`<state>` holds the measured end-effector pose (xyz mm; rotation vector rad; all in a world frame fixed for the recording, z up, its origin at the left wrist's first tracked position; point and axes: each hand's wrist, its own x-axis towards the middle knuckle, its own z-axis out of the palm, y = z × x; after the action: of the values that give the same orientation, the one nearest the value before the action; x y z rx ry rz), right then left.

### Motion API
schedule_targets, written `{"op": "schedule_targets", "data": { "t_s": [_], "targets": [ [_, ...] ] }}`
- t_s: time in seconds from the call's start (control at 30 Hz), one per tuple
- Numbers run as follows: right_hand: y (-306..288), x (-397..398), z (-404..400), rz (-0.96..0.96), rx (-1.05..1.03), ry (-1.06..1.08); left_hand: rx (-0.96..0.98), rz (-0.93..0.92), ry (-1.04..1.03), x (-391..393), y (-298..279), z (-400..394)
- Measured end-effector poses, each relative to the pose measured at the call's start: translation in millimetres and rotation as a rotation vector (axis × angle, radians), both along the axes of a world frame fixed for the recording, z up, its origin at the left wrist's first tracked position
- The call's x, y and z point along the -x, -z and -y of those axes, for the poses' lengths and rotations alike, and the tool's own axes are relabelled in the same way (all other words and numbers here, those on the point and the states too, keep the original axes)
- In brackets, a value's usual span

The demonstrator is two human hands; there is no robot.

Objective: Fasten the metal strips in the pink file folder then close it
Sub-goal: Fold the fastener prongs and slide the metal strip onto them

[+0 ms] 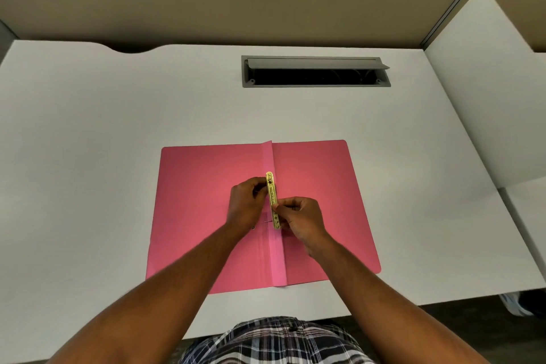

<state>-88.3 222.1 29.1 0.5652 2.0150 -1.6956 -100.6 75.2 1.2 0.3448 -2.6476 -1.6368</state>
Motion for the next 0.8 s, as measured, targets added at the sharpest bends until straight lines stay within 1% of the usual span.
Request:
{"op": "schedule_targets", "data": {
  "t_s": [0.17,0.3,0.4,0.47,0.53,0.67,0.8],
  "targets": [
    [2.9,-1.4,-1.9,0.023,-0.008,0.022,0.049,-0.012,-0.014,-26.1,8.4,10.9],
    [1.7,-2.2,-1.0,0.036,0.014,0.017,0.112,-0.023,0.148,-48.1,6.4,10.0],
    [-3.1,-1.5,-0.7,0.051,0.052,0.026,0.022,0.019,0.141,-55.1,6.2,8.0],
    [-7.7,-1.1,-1.2,0.072,0.110,0.044,-0.084,0.051,0.116,-57.4,5.0,7.0],
    [-10.7,-1.2,-1.6,0.088,0.167,0.062,-0.141,0.053,0.121,-58.9,2.8,4.5],
    [-9.4,-1.0,-2.6,0.117,0.228,0.083,-0.155,0.057,0.097,-60.4,4.8,1.2],
    [-10.4,-0.4,-4.0,0.113,0.218,0.086,-0.075,0.055,0.103,-59.9,5.8,-0.3]
  ]
}}
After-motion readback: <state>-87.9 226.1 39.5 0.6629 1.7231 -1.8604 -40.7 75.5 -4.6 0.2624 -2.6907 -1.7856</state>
